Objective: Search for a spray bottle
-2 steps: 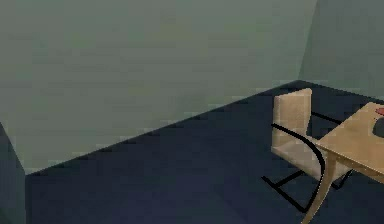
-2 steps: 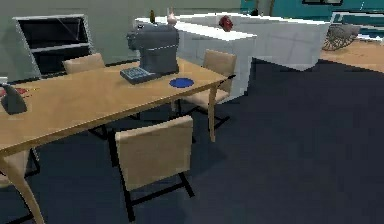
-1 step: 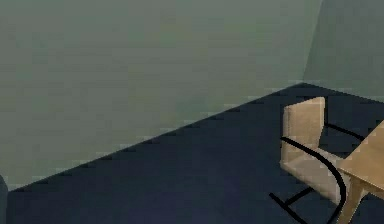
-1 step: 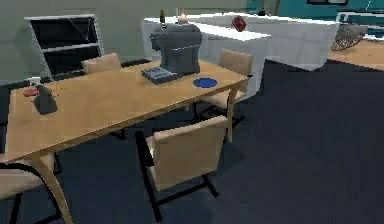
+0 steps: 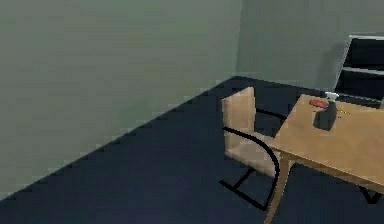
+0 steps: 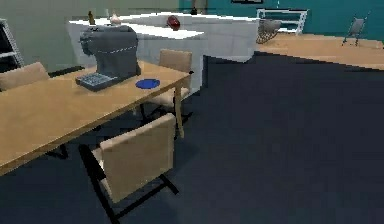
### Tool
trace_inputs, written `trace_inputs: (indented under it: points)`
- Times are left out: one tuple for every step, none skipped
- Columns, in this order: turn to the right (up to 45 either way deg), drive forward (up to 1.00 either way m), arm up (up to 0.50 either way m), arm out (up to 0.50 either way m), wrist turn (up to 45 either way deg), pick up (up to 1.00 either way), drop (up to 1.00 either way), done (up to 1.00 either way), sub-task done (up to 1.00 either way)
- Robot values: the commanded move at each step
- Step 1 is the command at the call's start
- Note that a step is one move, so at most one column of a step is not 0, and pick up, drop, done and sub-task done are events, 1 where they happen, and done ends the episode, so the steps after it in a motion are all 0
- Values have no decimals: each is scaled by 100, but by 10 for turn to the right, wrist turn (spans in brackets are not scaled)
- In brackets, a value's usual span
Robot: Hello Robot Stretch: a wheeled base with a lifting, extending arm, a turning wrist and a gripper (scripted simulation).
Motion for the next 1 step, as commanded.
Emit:
trace_inputs:
  points:
    - [0,30,0,0,0,0,0,0,0]
